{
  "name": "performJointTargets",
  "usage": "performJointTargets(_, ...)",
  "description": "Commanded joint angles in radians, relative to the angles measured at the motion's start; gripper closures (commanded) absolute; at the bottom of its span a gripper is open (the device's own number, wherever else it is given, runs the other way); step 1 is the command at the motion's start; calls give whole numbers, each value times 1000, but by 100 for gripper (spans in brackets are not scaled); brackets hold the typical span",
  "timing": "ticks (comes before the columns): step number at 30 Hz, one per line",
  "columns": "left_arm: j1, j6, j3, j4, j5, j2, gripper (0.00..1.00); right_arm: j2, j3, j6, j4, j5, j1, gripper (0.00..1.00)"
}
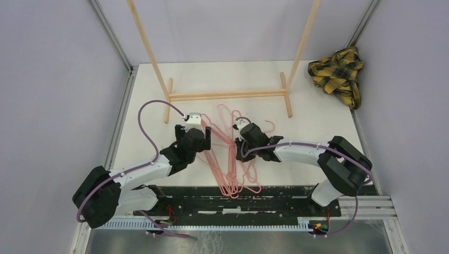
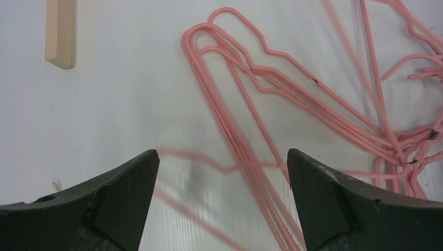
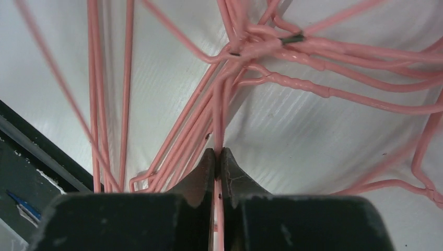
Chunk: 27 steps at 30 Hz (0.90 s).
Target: Organize the hangers
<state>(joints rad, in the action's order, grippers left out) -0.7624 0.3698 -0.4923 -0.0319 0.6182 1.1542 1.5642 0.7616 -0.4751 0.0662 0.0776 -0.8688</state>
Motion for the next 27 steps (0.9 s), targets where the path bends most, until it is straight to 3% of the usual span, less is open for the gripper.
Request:
performJointTargets(1, 5, 61, -4, -21, 4, -10, 1, -21, 22, 5, -1, -12, -5, 97)
performJointTargets(13, 4, 50, 0, -1, -27, -59, 1, -244, 76, 48, 242, -52, -11, 99)
performJointTargets(27, 3, -25, -17, -166, -92, 22, 1, -289, 114, 51, 246, -13, -12, 99)
